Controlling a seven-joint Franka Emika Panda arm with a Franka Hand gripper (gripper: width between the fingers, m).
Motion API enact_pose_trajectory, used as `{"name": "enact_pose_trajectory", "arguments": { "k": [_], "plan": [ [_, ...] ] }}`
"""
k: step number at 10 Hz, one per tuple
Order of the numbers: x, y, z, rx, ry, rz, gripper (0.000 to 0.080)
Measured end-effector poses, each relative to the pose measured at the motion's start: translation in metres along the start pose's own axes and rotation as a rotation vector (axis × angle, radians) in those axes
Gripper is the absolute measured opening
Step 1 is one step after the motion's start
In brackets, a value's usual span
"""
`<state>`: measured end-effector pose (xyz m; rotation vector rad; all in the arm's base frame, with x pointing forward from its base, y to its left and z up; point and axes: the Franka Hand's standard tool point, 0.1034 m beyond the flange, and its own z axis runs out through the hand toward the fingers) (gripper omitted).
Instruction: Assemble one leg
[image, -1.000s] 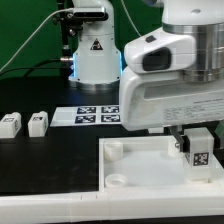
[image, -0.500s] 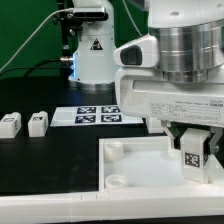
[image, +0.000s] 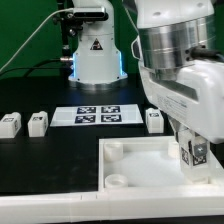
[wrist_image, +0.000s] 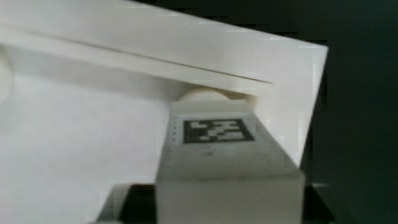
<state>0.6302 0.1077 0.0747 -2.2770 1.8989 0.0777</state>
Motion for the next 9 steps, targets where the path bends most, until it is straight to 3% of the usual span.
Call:
{"name": "enact_pose_trajectory", "arguments": {
  "k": [1,2,3,4,5,6,9],
  "plan": [
    [-0.001,0.0,0.0,0.0,0.0,-0.023,0.0375],
    [-0.001,0.0,0.001,0.0,0.0,-0.029,0.0512],
    [-0.001,0.0,0.001,-0.001,0.0,-0.093,0.0512],
    [-0.003,0.002,0.004,-0.013,0.0,-0.238,0.062],
    [-0.011,0.004,0.007,-0.035,0.007,-0.423,0.064],
    [-0.017,0.004,0.007,-0.039,0.006,-0.605,0.064],
    [-0.014,0.005,0.007,-0.041,0.003,-0.882,0.0649]
  ]
}}
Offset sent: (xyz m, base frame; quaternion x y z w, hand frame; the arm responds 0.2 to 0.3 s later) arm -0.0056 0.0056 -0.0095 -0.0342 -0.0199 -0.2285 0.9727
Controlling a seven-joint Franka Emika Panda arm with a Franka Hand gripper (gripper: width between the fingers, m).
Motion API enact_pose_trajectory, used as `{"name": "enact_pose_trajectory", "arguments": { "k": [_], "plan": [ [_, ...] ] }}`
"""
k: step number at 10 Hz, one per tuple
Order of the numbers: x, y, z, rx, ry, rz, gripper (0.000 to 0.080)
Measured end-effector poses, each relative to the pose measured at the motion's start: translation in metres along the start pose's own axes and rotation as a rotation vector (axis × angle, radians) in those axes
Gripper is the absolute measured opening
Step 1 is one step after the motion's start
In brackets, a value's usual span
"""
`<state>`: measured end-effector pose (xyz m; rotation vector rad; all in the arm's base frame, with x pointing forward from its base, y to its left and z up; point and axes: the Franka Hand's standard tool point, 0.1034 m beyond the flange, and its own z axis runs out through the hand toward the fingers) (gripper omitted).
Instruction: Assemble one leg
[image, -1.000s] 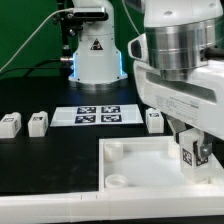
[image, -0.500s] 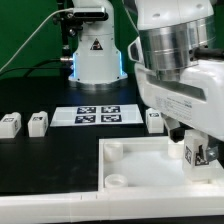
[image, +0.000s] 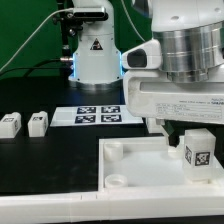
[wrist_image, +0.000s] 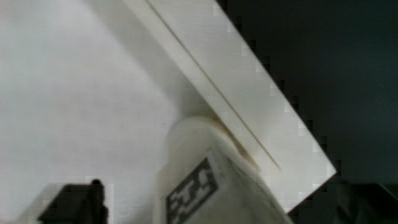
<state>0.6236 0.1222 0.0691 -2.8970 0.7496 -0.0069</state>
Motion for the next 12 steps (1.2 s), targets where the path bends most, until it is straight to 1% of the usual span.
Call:
{"name": "enact_pose_trajectory", "arguments": {
  "k": [1,2,4,5,6,7,8,10,11,12],
  "plan": [
    [0.0002,-0.0004,-0.0004,-0.013,0.006,-0.129,0.0649],
    [0.001,-0.0027,-0.0018,-0.044,0.022,-0.321,0.0649],
    [0.0033,-0.0023,-0.0028,-0.046,0.022,-0.496,0.0649],
    [0.0028,-0.0028,-0.0026,-0.044,0.022,-0.477,0.0546],
    [0.0027,-0.0029,-0.0026,-0.044,0.023,-0.441,0.041],
    [0.0032,-0.0023,-0.0027,-0.044,0.023,-0.435,0.041],
    [0.0033,-0.0022,-0.0025,-0.041,0.024,-0.351,0.0296],
    [0.004,-0.002,-0.0024,-0.029,0.026,-0.155,0.0296],
    [0.006,-0.0012,-0.002,-0.005,0.029,0.049,0.0296],
    [0.0068,-0.0007,-0.002,0.011,0.028,0.179,0.0296]
  ]
}}
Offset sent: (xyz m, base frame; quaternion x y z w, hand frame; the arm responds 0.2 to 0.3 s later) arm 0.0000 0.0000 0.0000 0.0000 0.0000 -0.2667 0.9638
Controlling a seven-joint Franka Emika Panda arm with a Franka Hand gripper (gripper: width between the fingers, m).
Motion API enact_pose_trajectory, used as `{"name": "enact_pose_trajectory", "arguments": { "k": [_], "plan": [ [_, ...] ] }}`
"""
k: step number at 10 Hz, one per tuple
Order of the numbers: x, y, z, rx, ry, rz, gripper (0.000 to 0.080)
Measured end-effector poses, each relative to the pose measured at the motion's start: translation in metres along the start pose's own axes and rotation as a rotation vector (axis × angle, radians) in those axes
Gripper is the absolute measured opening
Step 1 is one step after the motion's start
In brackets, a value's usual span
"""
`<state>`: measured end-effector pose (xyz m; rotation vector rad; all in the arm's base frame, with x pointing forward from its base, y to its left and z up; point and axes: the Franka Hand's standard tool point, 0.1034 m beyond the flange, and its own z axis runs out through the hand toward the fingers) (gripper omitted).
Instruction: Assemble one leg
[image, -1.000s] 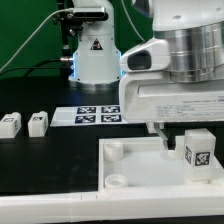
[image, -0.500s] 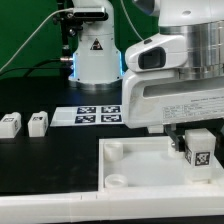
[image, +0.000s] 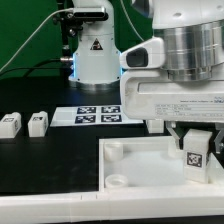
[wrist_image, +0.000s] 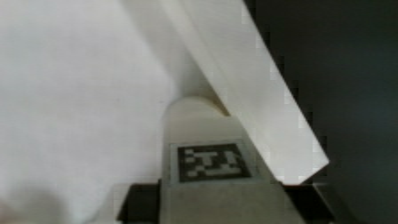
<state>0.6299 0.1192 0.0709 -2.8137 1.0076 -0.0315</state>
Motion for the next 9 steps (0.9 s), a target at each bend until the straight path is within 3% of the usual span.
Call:
{"name": "enact_pose_trajectory", "arguments": {
  "k": [3,6,8,9],
  "plan": [
    [-0.0005,-0.0003,0.0014,0.038,-0.029,0.509,0.0297],
    [-0.0069,-0.0053,0.0025,0.045,-0.061,0.847,0.0297],
    [-0.0075,-0.0054,0.0031,0.046,-0.059,0.79,0.0297],
    [-0.0079,-0.0056,0.0033,0.045,-0.059,0.778,0.05]
  ]
}}
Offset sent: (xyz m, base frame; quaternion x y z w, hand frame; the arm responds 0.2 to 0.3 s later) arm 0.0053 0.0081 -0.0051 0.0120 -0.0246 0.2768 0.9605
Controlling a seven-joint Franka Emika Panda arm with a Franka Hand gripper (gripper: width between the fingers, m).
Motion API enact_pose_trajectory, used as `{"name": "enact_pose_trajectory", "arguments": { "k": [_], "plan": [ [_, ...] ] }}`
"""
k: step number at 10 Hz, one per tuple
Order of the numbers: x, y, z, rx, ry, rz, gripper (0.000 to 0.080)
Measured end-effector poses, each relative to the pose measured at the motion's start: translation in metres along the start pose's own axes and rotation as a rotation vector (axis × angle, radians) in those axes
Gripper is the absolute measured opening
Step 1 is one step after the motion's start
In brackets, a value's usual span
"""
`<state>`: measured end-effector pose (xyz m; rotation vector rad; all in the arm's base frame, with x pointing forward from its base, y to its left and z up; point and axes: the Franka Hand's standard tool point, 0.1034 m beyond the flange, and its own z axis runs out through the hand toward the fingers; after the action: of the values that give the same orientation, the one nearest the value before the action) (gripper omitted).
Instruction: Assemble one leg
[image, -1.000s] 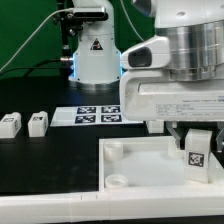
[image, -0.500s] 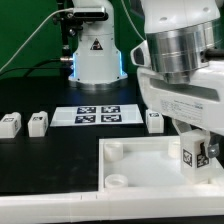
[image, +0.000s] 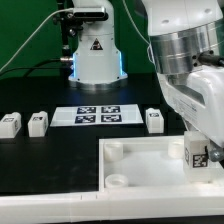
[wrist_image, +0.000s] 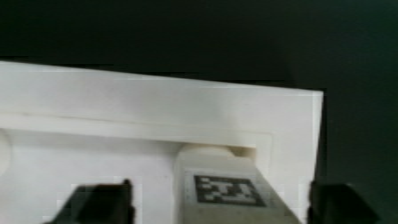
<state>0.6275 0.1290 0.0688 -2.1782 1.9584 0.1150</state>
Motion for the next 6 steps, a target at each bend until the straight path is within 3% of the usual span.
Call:
{"name": "enact_pose_trajectory", "arguments": {
  "k": [1,3,6],
  "plan": [
    [-0.0009,0.004,0.0022,-0.02,-0.003,-0.201,0.0602],
    [-0.0016,0.004,0.0015,-0.035,0.009,-0.576,0.064],
    [0.0012,0.004,0.0014,-0.038,0.009,-0.851,0.0649]
  ]
}}
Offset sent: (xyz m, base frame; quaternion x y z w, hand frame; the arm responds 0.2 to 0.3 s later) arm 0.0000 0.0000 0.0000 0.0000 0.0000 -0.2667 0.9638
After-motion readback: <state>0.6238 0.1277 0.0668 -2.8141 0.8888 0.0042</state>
